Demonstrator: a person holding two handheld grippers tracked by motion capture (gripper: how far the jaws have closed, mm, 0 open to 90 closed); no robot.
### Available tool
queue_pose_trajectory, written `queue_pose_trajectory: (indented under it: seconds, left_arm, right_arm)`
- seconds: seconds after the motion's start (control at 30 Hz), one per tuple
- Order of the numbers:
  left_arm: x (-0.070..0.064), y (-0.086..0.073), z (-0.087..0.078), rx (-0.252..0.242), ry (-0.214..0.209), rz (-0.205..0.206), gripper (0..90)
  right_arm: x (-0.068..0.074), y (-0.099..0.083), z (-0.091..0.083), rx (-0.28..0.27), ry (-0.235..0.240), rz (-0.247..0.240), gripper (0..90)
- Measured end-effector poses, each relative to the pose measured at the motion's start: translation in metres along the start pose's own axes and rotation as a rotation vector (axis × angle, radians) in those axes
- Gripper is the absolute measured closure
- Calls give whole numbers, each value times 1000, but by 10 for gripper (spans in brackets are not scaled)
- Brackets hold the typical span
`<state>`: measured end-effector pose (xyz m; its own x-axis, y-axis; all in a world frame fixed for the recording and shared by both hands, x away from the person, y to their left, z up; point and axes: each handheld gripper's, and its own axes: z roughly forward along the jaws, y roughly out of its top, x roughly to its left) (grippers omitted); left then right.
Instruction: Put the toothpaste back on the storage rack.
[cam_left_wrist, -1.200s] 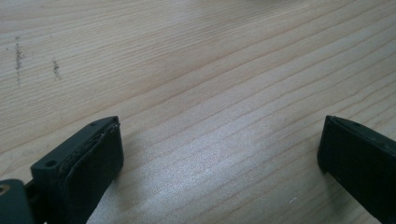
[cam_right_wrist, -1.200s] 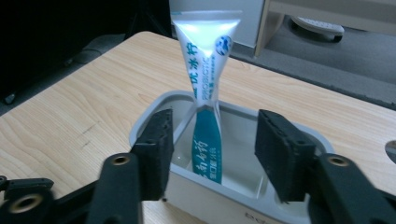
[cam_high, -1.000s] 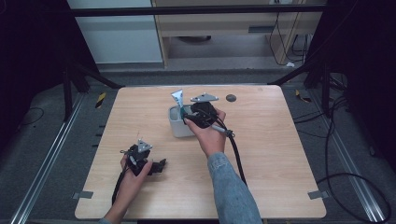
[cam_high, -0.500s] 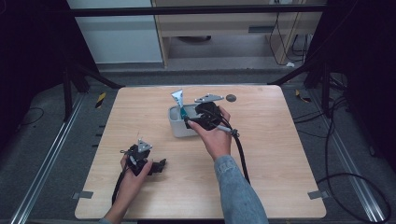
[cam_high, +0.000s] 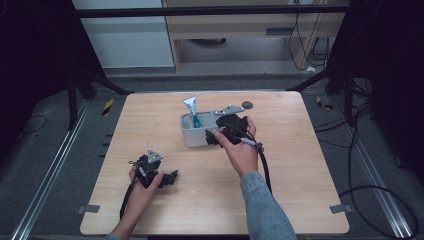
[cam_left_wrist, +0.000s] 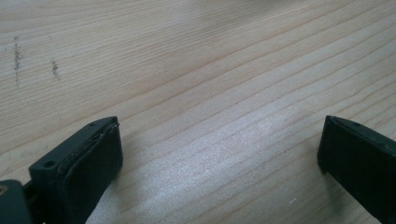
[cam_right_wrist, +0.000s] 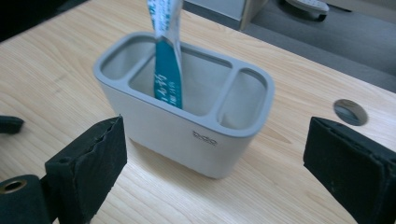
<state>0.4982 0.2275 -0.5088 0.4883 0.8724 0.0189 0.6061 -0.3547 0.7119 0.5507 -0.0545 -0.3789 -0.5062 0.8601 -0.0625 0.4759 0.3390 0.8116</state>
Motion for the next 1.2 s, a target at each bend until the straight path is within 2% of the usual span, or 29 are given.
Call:
queue_pose_trajectory:
  seconds: [0.27, 0.53, 0.8, 1.2]
  left_arm:
    - [0, 0, 0, 0, 0, 0, 0]
    - [0, 0, 0, 2, 0, 3, 0]
    - [0, 0, 0, 2, 0, 3, 0]
    - [0, 0, 0, 2, 0, 3, 0]
  right_arm:
    - [-11, -8, -6, 10, -29, -22, 70]
    - [-30, -26, -10, 12, -76, -32, 78]
    - [-55, -45, -16, 22, -130, -7, 83]
    - [-80, -72, -23, 39, -159, 19, 92]
